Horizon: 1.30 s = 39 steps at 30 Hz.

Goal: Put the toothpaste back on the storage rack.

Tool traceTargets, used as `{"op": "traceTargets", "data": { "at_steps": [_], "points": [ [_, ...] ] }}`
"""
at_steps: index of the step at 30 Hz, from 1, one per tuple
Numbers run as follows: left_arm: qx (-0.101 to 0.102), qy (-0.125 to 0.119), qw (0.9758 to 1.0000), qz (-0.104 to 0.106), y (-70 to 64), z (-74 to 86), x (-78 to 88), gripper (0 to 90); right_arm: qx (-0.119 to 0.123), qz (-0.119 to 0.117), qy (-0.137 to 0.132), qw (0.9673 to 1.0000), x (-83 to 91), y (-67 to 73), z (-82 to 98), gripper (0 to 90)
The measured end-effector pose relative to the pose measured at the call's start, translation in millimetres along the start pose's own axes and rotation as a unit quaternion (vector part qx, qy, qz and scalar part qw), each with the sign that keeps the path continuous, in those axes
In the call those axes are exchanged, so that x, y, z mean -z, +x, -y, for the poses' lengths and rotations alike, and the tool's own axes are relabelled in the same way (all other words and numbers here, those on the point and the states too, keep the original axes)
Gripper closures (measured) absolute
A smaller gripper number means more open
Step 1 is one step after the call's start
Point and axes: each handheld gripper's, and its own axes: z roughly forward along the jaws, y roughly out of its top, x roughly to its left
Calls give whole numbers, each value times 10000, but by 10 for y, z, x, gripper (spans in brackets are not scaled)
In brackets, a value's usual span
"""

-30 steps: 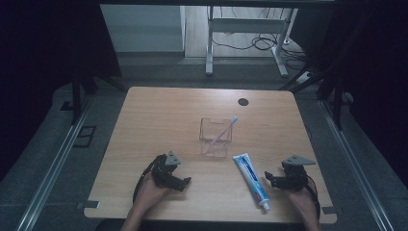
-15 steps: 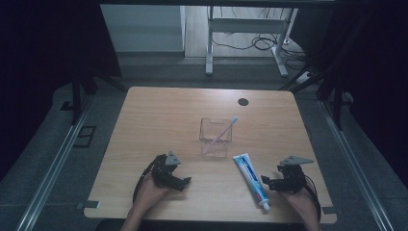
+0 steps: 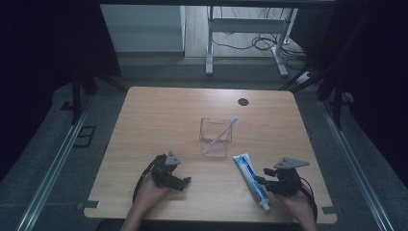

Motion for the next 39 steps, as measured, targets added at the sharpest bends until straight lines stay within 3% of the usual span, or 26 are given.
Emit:
{"op": "traceTargets", "data": {
  "at_steps": [9,15,21,30,39],
  "points": [
    [-2,-1,10000,0,0,0,0,0,201,-505,65,9985,-40,215,-52,728],
    [0,-3,10000,-1,0,0,0,0,359,-795,395,9954,-149,321,-35,791],
    [-11,-1,10000,-2,1,0,0,0,411,-809,603,9940,-197,331,-6,793],
    [-20,-3,10000,-4,3,0,0,0,360,-939,664,9927,-193,273,12,807],
    [-4,-2,10000,-1,0,0,0,0,255,-784,672,9943,-149,159,41,811]
  ]
}}
